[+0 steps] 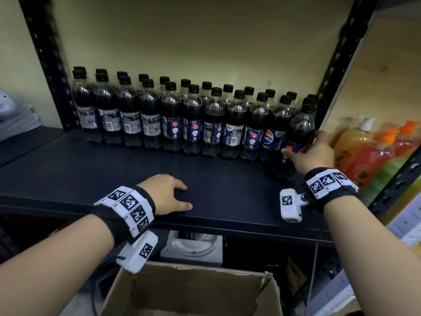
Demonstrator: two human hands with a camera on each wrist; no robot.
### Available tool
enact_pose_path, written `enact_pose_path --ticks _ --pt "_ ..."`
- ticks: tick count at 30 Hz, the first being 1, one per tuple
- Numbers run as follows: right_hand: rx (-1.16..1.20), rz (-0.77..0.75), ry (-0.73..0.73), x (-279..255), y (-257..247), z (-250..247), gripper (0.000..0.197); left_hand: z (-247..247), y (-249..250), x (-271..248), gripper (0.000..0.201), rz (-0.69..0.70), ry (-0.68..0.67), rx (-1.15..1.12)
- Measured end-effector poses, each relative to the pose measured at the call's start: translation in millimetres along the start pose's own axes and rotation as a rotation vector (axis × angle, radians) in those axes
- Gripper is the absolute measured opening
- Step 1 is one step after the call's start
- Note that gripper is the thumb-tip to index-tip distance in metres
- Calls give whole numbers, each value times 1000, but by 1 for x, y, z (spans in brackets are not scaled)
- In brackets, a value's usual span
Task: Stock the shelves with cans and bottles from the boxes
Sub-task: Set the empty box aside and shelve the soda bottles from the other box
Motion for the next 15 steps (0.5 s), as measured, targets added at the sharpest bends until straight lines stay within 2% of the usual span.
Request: enact_pose_path --ticks 8,15 --pt "41 53 -14 23 -3 12 76 4 -6 6 68 12 1 22" --pt "71 62 -60 18 -3 8 81 9 -4 7 66 4 21 42"
Point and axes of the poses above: each hand's wrist, its own x-axis towards the middle knuckle, its own z-axis out of the palm, y = z × x, the point moved 5 cm from there along x, towards the middle knuckle, and after that the axes turned 11 degrees about -y, right-handed, at the moved point
